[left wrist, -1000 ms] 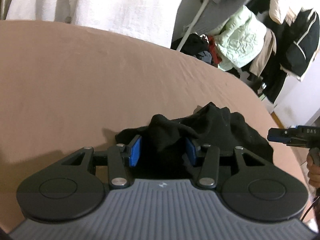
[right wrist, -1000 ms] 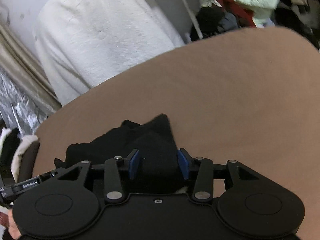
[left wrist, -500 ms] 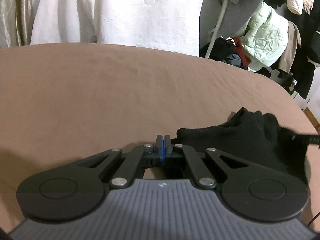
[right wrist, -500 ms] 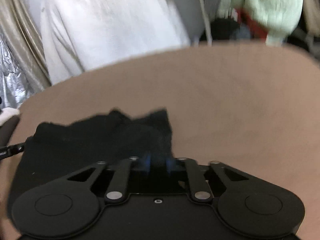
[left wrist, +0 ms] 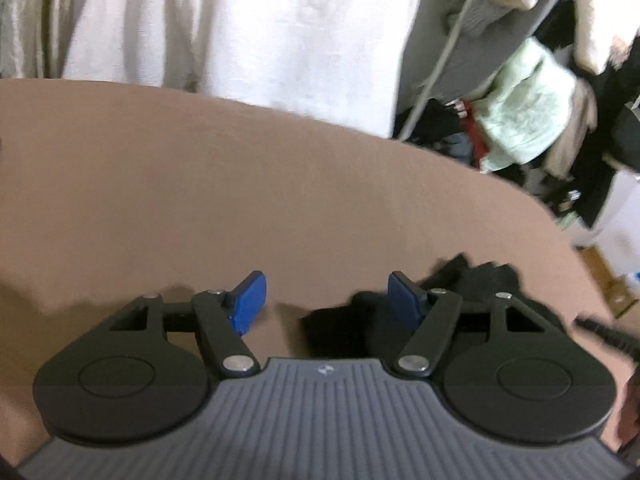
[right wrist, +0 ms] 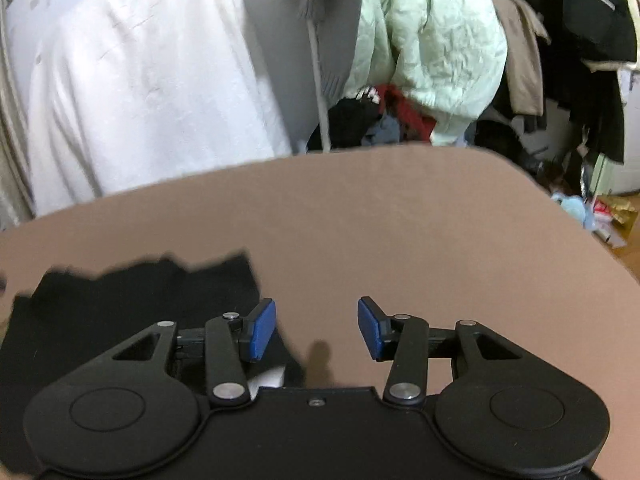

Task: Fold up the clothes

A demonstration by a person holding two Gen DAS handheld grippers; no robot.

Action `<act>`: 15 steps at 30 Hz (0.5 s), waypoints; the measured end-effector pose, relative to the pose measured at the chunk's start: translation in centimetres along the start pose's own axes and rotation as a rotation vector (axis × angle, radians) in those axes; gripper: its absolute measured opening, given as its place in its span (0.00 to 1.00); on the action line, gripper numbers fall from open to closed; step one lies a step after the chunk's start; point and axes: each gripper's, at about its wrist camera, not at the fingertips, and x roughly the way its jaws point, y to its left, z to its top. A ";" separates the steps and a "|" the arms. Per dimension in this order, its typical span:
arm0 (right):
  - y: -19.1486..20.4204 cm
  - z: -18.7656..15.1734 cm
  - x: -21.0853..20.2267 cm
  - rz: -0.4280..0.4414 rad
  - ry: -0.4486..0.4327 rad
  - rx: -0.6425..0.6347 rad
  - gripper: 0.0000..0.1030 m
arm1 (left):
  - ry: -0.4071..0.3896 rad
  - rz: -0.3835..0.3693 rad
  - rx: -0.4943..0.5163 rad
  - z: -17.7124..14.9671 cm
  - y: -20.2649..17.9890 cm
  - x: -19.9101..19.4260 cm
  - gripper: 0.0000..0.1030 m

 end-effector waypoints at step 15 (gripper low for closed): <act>-1.2 -7.4 -1.7 0.474 0.342 0.491 0.68 | 0.239 0.152 0.043 -3.6 0.4 5.3 0.94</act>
